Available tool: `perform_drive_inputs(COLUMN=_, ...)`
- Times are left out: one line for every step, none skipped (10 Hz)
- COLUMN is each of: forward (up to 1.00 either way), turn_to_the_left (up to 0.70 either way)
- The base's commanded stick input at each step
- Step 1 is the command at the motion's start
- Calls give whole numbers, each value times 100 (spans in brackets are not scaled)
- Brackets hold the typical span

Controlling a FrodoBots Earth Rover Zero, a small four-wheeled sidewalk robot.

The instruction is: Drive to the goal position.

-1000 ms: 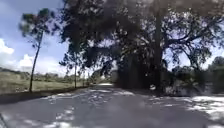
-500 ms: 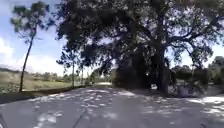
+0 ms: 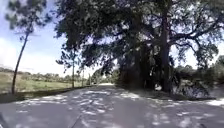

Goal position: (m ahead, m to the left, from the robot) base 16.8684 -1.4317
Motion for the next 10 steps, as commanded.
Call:
perform_drive_inputs(forward=85, turn_to_the_left=0)
perform_drive_inputs(forward=85, turn_to_the_left=0)
perform_drive_inputs(forward=85, turn_to_the_left=0)
perform_drive_inputs(forward=85, turn_to_the_left=0)
perform_drive_inputs(forward=85, turn_to_the_left=0)
perform_drive_inputs(forward=85, turn_to_the_left=0)
perform_drive_inputs(forward=85, turn_to_the_left=0)
perform_drive_inputs(forward=85, turn_to_the_left=0)
perform_drive_inputs(forward=85, turn_to_the_left=0)
perform_drive_inputs(forward=85, turn_to_the_left=0)
